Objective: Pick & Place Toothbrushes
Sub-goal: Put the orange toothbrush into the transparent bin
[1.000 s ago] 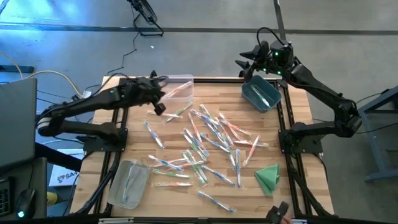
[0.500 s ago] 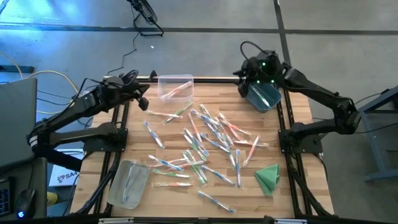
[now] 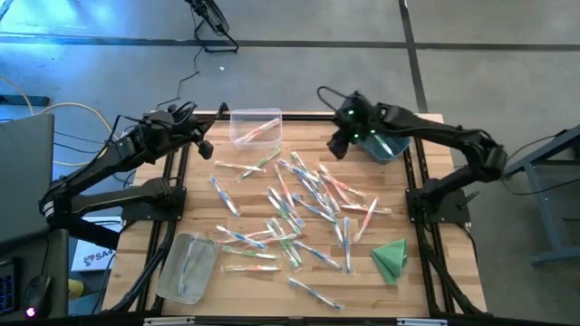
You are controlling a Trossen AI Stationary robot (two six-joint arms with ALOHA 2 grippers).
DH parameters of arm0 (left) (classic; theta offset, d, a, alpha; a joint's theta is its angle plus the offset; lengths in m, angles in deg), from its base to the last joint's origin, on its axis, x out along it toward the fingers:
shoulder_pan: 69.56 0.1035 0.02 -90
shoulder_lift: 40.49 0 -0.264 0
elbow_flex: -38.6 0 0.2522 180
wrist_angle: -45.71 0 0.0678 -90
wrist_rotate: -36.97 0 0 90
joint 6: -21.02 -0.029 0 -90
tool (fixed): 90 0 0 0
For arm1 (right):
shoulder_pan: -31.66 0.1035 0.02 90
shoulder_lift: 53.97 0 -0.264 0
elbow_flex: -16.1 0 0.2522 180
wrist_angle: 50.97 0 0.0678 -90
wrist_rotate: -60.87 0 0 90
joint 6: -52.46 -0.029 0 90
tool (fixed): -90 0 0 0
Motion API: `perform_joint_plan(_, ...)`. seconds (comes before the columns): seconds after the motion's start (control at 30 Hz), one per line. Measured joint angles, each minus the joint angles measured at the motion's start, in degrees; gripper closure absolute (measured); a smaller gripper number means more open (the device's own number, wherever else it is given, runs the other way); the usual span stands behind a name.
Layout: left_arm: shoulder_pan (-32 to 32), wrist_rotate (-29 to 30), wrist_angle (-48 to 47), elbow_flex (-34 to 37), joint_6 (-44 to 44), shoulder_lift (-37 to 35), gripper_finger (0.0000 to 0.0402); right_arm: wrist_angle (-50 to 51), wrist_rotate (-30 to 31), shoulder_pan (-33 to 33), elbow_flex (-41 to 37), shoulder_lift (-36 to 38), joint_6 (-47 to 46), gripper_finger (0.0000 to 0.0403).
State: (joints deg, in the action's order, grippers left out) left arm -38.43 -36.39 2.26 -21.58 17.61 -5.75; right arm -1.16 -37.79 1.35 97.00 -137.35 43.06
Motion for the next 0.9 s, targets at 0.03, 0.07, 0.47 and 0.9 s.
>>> perform_joint_plan(0.03, 0.0, 0.0, 0.0, 0.0, -0.17, 0.0, 0.0401, 0.8, 0.25, -0.02, 0.0, -1.46, -1.36, 0.0218)
perform_joint_plan(0.07, 0.0, 0.0, 0.0, 0.0, -0.28, 0.0, 0.0401, 1.23, 0.52, 0.01, 0.0, -2.84, -2.93, 0.0218)
perform_joint_plan(0.47, 0.0, 0.0, 0.02, 0.0, -0.92, 0.0, 0.0401, 1.42, -0.35, 3.85, 0.0, -17.57, -10.32, 0.0218)
perform_joint_plan(0.9, 0.0, -0.04, 0.08, 0.0, 0.86, 0.0, 0.0401, -1.41, 4.73, 7.13, 0.02, -19.92, -11.92, 0.0218)
